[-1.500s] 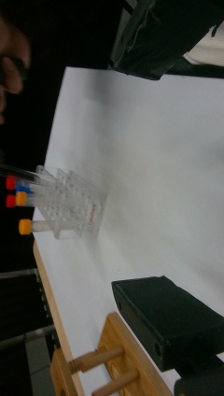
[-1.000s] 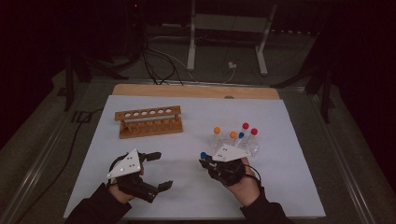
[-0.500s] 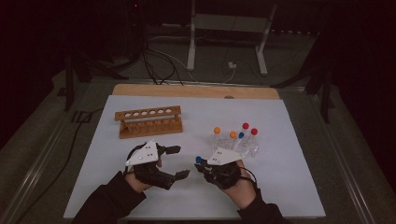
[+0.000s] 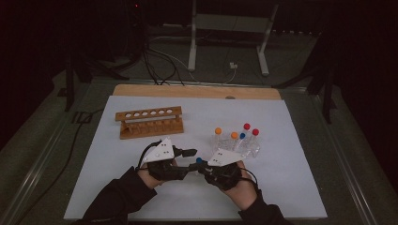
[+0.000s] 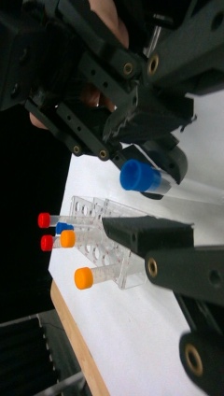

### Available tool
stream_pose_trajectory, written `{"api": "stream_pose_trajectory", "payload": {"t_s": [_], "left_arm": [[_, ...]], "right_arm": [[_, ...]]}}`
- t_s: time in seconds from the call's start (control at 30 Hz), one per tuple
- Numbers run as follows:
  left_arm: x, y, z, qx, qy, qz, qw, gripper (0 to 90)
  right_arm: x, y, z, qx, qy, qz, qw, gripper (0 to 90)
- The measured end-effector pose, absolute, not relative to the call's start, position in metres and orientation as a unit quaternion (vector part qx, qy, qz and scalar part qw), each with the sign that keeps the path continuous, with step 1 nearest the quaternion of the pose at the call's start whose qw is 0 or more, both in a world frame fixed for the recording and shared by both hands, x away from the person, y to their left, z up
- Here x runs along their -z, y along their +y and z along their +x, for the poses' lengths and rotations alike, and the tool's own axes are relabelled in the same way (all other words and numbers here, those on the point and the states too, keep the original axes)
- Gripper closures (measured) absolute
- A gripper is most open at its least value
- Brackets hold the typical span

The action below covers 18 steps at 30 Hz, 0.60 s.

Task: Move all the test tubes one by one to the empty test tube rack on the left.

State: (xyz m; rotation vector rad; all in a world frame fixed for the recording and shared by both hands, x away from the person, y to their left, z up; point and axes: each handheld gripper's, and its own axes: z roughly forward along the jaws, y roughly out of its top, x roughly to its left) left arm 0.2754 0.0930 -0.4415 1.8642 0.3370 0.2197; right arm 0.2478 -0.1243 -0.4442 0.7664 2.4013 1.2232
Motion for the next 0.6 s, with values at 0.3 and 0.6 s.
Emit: {"api": "stream_pose_trajectory", "payload": {"t_s": [0.3,0.6], "left_arm": [[0.4438,0.0889,0.2762,-0.095,0.134,0.804,0.571,69.9],[0.4446,0.0862,0.2769,-0.101,0.129,0.808,0.567,76.6]], "right_arm": [[0.4430,-0.1253,0.2479,-0.431,0.844,0.270,0.170,77.1],[0.4428,-0.1253,0.2481,-0.431,0.844,0.271,0.168,77.1]]}}
